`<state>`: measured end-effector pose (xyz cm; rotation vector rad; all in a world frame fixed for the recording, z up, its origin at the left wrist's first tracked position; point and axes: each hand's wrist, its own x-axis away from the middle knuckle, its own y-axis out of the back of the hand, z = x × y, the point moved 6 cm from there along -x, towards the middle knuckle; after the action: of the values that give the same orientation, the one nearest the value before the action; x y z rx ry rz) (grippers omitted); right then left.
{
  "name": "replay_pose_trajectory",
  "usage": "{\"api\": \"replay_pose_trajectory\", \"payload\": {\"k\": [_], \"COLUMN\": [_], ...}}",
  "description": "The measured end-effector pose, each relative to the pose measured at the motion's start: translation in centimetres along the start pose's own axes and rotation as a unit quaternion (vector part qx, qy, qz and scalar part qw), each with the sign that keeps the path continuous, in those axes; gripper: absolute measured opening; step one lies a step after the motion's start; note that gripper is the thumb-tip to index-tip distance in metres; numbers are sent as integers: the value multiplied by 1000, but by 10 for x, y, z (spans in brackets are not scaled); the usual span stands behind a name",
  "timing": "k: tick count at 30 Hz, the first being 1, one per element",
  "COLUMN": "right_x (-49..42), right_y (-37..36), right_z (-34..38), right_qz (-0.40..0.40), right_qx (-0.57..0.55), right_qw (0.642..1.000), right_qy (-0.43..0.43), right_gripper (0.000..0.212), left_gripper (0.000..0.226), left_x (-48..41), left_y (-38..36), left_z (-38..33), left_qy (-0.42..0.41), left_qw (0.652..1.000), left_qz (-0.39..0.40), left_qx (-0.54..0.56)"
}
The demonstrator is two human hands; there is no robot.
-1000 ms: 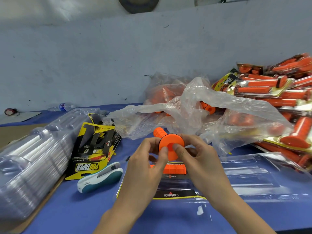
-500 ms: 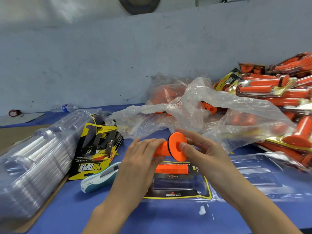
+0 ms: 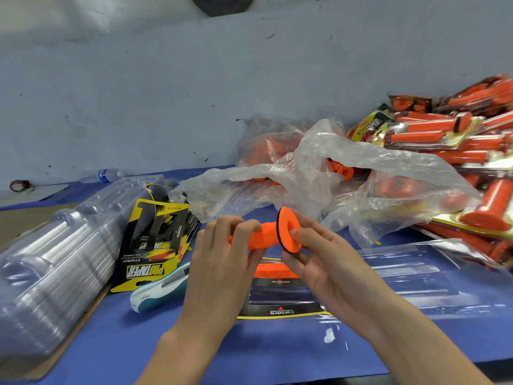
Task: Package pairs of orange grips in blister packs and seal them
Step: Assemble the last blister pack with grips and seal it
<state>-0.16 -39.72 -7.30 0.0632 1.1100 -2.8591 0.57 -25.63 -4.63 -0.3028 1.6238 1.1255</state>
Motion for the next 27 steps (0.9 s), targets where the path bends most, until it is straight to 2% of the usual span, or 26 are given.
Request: {"api": "replay_pose_trajectory", "payload": {"k": [5,7,9,10,11,12,13,15,16,17,18,22,27], "right_x": [3,4,5,5,7,8,9,10,10,10,10,11,9], "right_y": [0,4,15,22,30,37,42,49,52,56,59,62,63], "right_z": [-2,6,19,26,34,41,47,50,49,47,45,40,37], "right_qz": [-10,-26,-62,-88,-115,-140,-154,-164,-163,-159,-152,-116,-99], "right_qx": [-5,55,169,253,353,460,563,729,779,807,822,847,845], "right_qw": [999,998,984,963,927,873,802,644,585,550,533,506,514], "right_qy": [-32,-27,-3,17,47,87,129,164,160,145,128,113,108], "right_gripper": [27,28,25,24,23,24,26,31,33,34,34,34,34], "left_gripper": [31,30,28,30,33,36,39,44,44,43,41,39,40], "left_x": [2,2,2,2,3,5,7,13,15,19,22,30,33], "left_y": [0,-3,-6,-8,-11,-14,-18,-24,-27,-30,-32,-38,-45], "left_z": [-6,-5,-3,-2,-3,-6,-8,-14,-17,-19,-22,-28,-36], "left_qy": [-16,-18,-21,-28,-43,-60,-75,-99,-112,-127,-140,-171,-179], "left_qw": [1000,1000,999,998,997,994,990,983,980,976,973,962,954], "left_qz": [-11,3,28,46,67,91,114,150,164,175,186,215,238], "left_qx": [-15,-15,0,12,23,29,32,23,15,9,7,9,23]}}
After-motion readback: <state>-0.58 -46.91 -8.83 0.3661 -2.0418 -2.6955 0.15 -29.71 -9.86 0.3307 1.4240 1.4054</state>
